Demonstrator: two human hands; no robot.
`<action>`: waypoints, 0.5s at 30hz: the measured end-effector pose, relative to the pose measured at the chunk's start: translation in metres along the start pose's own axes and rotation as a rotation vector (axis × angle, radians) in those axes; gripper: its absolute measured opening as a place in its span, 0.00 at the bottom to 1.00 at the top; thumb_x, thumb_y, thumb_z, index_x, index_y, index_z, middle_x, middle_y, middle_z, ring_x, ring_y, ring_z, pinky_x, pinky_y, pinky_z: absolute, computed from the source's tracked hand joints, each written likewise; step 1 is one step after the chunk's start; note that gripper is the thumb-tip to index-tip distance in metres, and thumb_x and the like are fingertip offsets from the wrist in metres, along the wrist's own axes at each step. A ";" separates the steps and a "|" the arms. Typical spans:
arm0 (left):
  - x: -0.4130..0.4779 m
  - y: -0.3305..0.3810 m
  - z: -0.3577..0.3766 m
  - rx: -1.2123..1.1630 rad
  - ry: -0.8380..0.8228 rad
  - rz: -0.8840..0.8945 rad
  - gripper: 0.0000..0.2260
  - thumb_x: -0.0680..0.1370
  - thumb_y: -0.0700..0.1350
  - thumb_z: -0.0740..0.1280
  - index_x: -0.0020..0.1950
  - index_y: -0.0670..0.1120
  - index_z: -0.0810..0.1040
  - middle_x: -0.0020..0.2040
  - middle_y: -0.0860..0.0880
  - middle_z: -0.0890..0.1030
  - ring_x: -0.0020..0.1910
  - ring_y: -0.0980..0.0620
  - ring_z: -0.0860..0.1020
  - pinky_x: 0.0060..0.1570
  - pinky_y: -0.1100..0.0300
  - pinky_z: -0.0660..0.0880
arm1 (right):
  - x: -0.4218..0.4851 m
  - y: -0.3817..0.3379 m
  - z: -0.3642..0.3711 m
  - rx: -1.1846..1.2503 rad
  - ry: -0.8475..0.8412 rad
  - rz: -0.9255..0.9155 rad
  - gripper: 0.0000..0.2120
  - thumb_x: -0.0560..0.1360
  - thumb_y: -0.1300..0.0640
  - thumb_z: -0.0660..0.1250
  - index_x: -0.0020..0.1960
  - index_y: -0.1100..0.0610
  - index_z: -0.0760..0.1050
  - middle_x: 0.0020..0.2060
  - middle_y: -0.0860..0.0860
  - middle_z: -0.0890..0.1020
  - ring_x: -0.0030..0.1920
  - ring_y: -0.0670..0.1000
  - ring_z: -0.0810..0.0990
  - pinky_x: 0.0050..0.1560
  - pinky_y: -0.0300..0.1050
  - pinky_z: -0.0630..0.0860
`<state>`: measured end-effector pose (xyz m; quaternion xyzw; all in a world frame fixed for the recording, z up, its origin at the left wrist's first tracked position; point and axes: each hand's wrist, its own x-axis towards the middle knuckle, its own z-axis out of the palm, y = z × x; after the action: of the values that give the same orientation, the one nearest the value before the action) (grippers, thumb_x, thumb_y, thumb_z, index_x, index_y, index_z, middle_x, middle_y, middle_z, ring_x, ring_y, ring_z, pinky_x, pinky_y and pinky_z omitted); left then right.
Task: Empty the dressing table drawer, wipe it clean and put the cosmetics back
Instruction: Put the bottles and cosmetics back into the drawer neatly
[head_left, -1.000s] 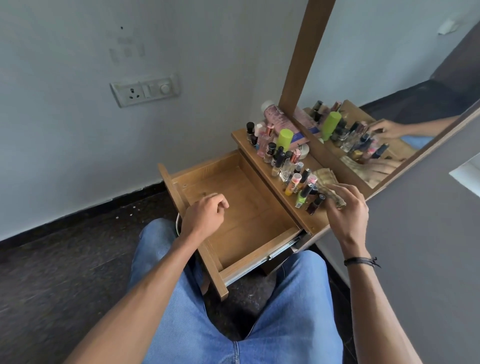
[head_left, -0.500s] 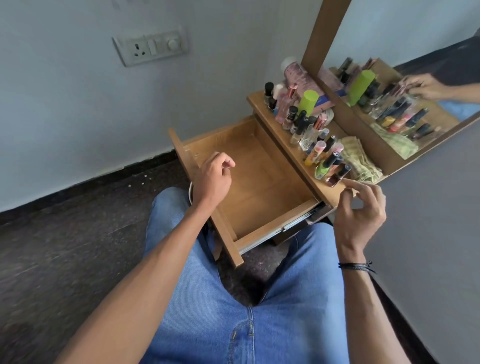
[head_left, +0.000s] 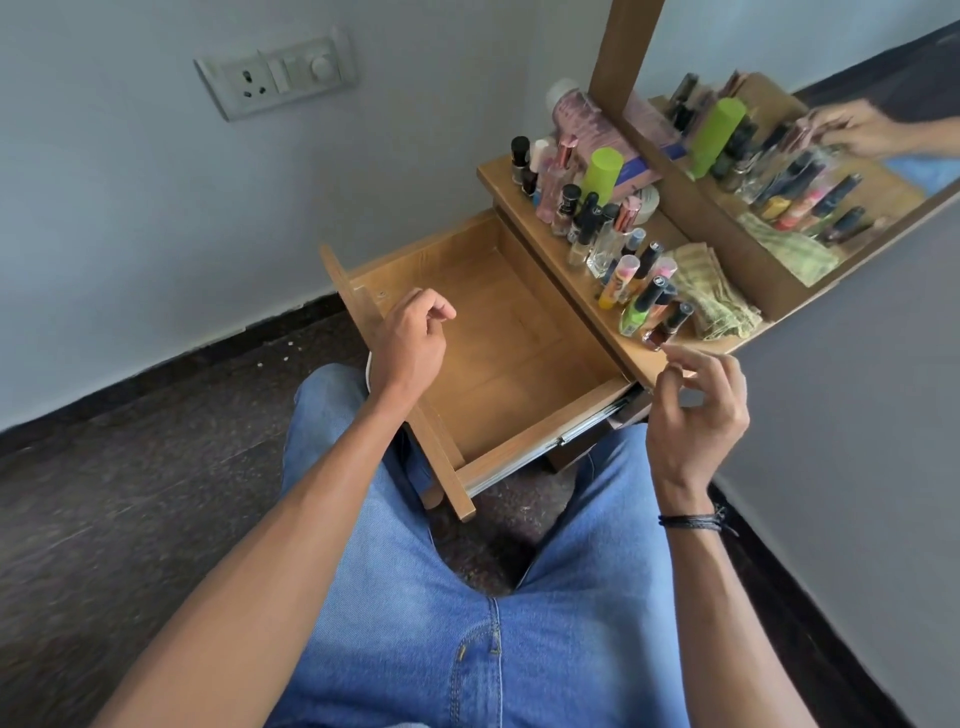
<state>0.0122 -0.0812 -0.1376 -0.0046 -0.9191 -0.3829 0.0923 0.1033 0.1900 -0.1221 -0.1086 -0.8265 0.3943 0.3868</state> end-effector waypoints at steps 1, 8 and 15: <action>0.000 0.001 0.000 0.001 -0.004 -0.003 0.14 0.76 0.29 0.60 0.46 0.48 0.78 0.49 0.55 0.79 0.47 0.55 0.77 0.47 0.61 0.73 | 0.001 0.000 -0.001 0.003 0.002 0.002 0.12 0.74 0.70 0.66 0.51 0.59 0.84 0.45 0.52 0.82 0.47 0.57 0.80 0.46 0.59 0.80; -0.002 0.007 -0.004 0.011 -0.116 0.040 0.14 0.74 0.33 0.65 0.48 0.52 0.78 0.51 0.57 0.78 0.47 0.57 0.78 0.45 0.55 0.79 | 0.016 -0.003 -0.004 0.044 0.004 0.067 0.10 0.75 0.67 0.66 0.52 0.59 0.84 0.46 0.50 0.82 0.48 0.54 0.81 0.48 0.55 0.80; -0.013 0.064 0.014 -0.217 -0.243 0.114 0.12 0.75 0.35 0.69 0.54 0.48 0.81 0.53 0.54 0.79 0.51 0.58 0.79 0.50 0.65 0.78 | 0.028 -0.002 -0.004 0.130 -0.092 0.180 0.13 0.76 0.59 0.73 0.60 0.55 0.80 0.53 0.47 0.77 0.50 0.49 0.81 0.46 0.34 0.78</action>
<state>0.0277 -0.0254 -0.1045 -0.1127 -0.8751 -0.4705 0.0009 0.0874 0.2040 -0.1033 -0.1388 -0.8030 0.4848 0.3176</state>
